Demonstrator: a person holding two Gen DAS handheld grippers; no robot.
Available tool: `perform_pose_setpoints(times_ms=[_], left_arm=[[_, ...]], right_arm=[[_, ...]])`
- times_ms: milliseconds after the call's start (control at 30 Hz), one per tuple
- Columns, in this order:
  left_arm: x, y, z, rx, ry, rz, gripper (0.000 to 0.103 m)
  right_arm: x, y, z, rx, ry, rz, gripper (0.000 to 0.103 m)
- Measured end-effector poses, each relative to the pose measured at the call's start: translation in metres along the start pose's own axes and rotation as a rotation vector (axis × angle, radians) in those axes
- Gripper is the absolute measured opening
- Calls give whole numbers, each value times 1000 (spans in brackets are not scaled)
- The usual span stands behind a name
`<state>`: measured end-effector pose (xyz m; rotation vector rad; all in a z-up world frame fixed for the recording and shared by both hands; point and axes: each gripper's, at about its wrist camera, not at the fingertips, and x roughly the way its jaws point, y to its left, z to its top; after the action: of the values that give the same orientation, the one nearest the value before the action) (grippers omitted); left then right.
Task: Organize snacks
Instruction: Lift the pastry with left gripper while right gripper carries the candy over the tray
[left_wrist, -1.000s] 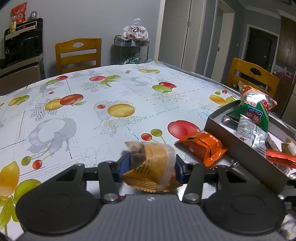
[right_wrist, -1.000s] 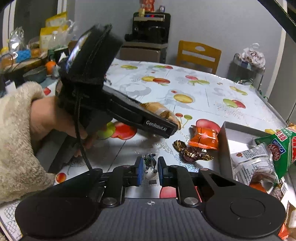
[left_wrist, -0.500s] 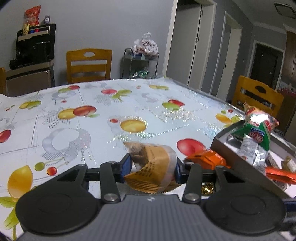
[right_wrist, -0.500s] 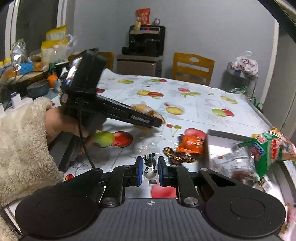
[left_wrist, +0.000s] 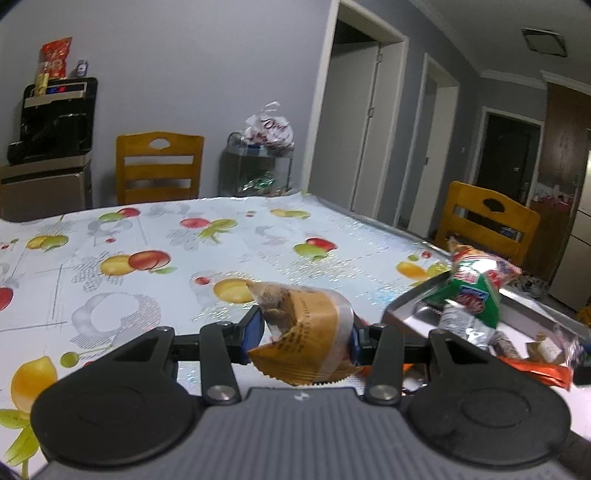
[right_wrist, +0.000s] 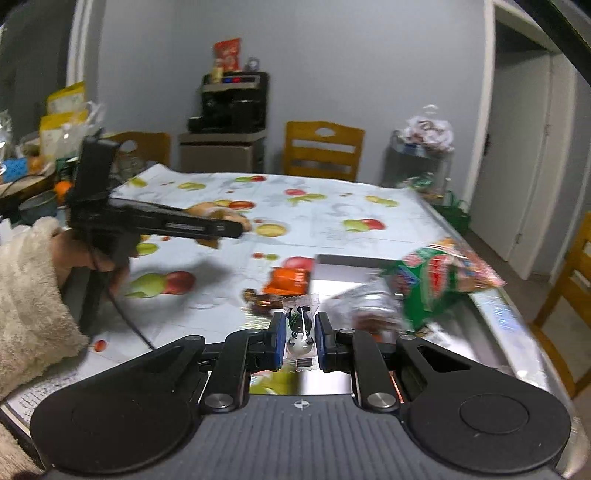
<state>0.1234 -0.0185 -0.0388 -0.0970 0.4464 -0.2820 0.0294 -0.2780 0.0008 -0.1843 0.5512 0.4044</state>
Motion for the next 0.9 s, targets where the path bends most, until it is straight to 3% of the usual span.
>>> perform_pose_setpoints(times_ms=[200, 333, 600, 900], left_arm=[[-14, -16, 6, -7, -27, -56, 43], [-26, -44, 10, 40, -44, -80, 43], [-36, -114, 8, 92, -7, -244, 43], [-24, -198, -3, 220, 70, -404, 43]], right_arm=[[-21, -28, -10, 43, -16, -70, 19], [-29, -49, -18, 78, -23, -104, 19], [-36, -86, -36, 139, -20, -134, 19], [-31, -118, -61, 180, 12, -138, 19]])
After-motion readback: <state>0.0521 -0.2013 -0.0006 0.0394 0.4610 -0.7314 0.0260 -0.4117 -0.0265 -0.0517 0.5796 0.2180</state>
